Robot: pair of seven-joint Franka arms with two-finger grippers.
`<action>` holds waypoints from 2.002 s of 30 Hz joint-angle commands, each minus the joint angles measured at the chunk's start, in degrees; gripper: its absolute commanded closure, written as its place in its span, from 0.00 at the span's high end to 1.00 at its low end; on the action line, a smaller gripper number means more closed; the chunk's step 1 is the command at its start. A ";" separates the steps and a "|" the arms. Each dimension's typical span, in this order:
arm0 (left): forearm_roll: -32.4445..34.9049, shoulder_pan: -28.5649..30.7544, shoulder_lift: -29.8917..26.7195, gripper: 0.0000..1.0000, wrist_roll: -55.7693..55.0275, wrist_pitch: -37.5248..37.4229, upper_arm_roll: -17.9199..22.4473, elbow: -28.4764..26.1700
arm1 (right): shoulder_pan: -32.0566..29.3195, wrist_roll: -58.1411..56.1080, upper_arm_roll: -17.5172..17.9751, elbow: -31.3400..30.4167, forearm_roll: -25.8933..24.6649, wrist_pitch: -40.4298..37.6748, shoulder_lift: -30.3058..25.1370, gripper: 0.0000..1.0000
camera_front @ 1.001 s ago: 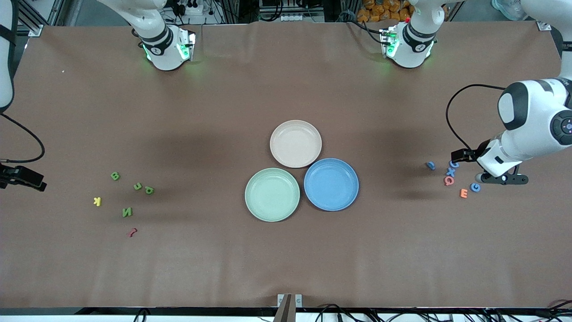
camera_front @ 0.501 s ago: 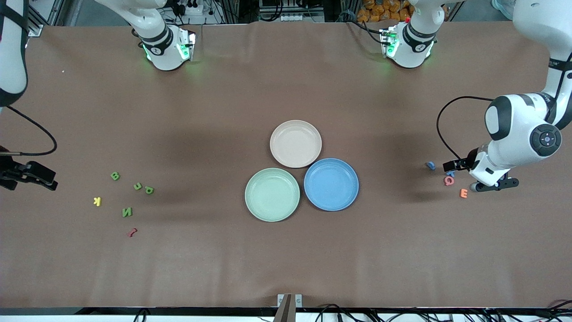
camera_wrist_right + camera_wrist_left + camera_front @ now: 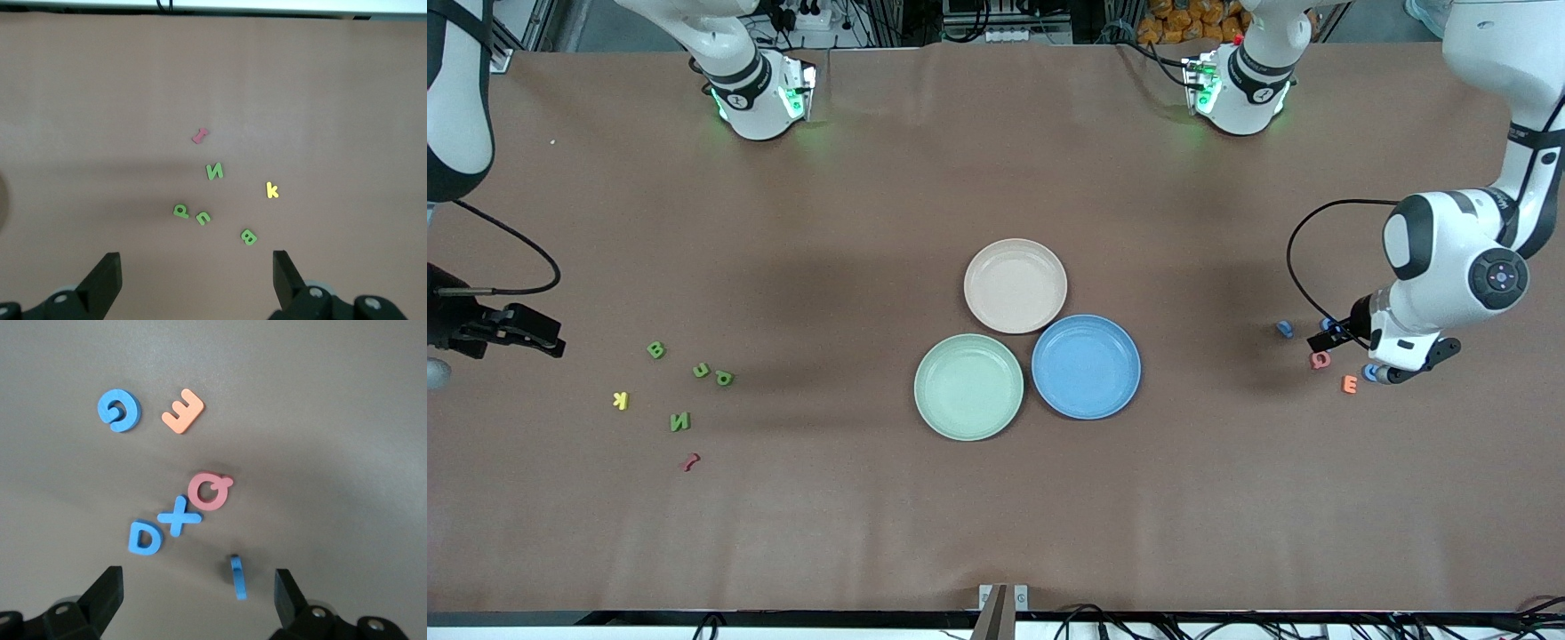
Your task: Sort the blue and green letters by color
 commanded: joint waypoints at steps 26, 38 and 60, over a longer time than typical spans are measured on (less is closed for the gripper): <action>1.56 -3.62 0.02 1.00 -12.92 18.06 -0.29 -12.74 | -2.45 -2.89 -0.36 -0.30 0.01 5.18 13.36 1.00; 1.65 -3.36 3.09 1.00 -12.83 20.96 -0.20 -12.48 | -7.64 -7.90 0.08 -9.51 0.62 18.35 15.04 1.00; 1.65 -3.53 3.18 0.06 -12.74 20.79 -0.29 -12.04 | -7.02 -7.46 1.48 -19.63 0.62 40.33 18.20 0.87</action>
